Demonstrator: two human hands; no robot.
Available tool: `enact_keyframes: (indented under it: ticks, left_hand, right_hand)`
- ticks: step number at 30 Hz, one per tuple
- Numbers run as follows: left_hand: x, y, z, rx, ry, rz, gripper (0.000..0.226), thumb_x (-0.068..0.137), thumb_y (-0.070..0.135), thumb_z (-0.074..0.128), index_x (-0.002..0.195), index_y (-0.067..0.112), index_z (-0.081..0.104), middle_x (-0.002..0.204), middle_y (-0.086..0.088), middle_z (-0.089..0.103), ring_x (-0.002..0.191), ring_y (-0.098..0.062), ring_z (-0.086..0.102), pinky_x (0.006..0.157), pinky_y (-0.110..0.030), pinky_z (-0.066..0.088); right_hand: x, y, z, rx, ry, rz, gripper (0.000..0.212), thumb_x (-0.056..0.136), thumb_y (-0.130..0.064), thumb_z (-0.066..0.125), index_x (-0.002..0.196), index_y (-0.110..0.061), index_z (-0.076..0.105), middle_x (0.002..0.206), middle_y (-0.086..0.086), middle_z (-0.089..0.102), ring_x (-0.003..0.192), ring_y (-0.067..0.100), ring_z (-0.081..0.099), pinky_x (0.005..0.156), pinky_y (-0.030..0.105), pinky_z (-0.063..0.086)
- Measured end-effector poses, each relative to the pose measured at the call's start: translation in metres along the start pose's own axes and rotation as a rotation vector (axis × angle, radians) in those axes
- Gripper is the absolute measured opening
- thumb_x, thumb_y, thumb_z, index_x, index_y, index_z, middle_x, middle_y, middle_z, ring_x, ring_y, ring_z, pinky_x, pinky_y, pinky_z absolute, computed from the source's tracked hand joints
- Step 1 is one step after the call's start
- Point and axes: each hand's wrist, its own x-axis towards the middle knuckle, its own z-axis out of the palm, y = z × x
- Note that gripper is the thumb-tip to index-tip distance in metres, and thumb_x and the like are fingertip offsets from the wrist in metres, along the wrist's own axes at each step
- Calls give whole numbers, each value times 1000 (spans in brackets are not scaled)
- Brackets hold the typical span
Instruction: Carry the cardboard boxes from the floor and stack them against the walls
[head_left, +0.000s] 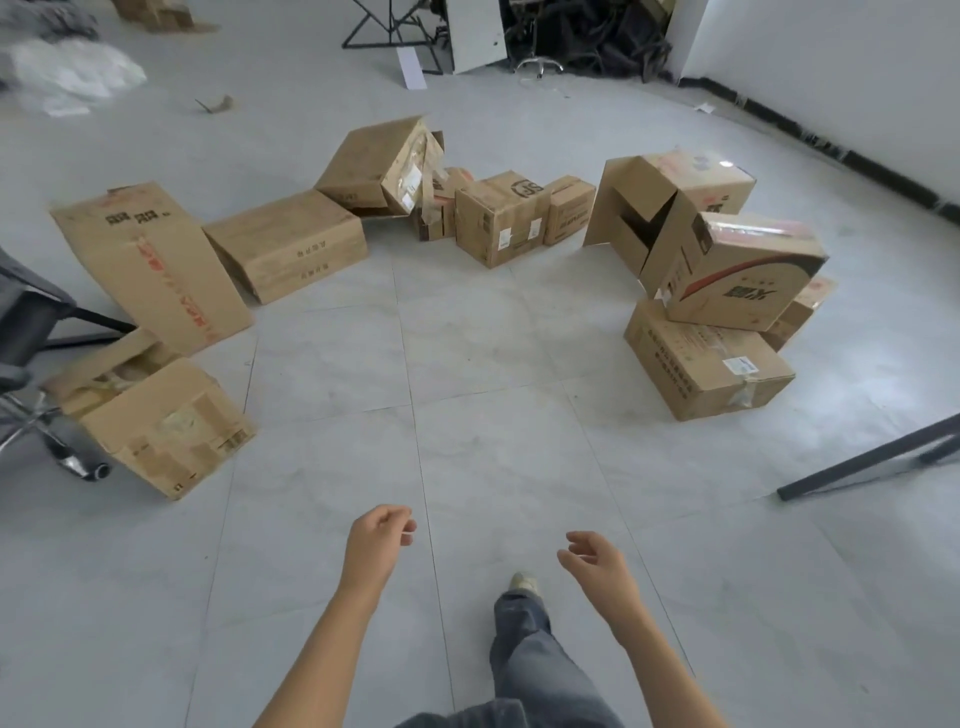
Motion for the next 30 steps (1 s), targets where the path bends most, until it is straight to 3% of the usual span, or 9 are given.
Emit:
enact_keyframes:
  ticks: [10, 17, 21, 26, 30]
  left_hand:
    - [116, 121, 117, -39, 29, 82, 17, 93, 14, 52, 82, 10, 64, 83, -6, 66, 75, -18, 60, 73, -29, 43]
    - [182, 149, 167, -17, 45, -13, 16, 93, 12, 52, 85, 5, 64, 85, -10, 66, 78, -23, 60, 72, -30, 44]
    - [234, 177, 206, 20, -2, -16, 16, 93, 13, 52, 83, 8, 62, 84, -8, 66, 75, -20, 61, 70, -29, 44]
    - [317, 231, 258, 13, -49, -4, 16, 93, 13, 52, 82, 7, 62, 84, -8, 65, 75, -20, 60, 75, -32, 43]
    - [380, 299, 309, 7, -105, 46, 19, 93, 10, 51, 77, 7, 60, 78, -6, 62, 70, -20, 57, 70, -30, 41]
  right_hand:
    - [191, -108, -109, 63, 37, -136, 33, 90, -18, 57, 122, -13, 54, 111, 4, 57, 103, 15, 54, 82, 24, 40]
    - [260, -97, -128, -28, -84, 5, 35, 89, -19, 59, 123, -12, 53, 117, 5, 56, 104, 17, 54, 82, 24, 42]
    - [315, -106, -156, -4, -13, 81, 34, 89, -17, 57, 122, -9, 54, 109, 5, 54, 98, 17, 54, 80, 25, 40]
    - [392, -135, -189, -22, 19, 94, 35, 90, -20, 56, 124, -11, 53, 113, 5, 55, 98, 16, 54, 80, 24, 41]
    - [451, -168, -230, 11, 105, 105, 35, 91, -19, 56, 125, -10, 53, 118, 8, 55, 104, 18, 53, 83, 25, 42]
